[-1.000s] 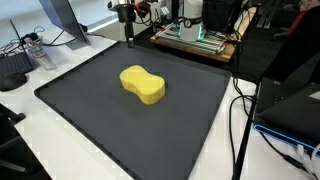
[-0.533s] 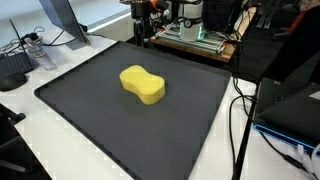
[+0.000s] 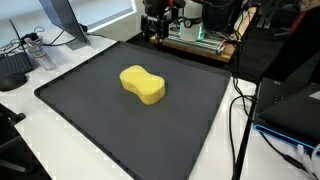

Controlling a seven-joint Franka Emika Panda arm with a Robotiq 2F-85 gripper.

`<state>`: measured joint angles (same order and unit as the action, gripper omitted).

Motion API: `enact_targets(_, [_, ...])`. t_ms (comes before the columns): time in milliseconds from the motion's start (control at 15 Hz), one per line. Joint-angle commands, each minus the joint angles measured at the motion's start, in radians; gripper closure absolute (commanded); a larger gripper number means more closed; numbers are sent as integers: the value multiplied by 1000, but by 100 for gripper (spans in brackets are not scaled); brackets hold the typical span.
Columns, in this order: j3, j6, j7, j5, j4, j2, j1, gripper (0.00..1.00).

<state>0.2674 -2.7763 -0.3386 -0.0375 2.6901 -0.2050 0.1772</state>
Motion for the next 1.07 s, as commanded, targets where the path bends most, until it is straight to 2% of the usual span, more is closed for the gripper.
enact_targets(0, [19,202,-125,175,-89,-63,-48,0])
enact_targets(400, [39,471,-116,276,-296,23,-169,0])
enact_targets(800, [57,712,-160,440,-525,213,-265,0])
enact_targets(867, [22,629,-136,390,-419,118,-275,0])
enact_targets(1000, [12,639,-138,392,-444,149,-294,0])
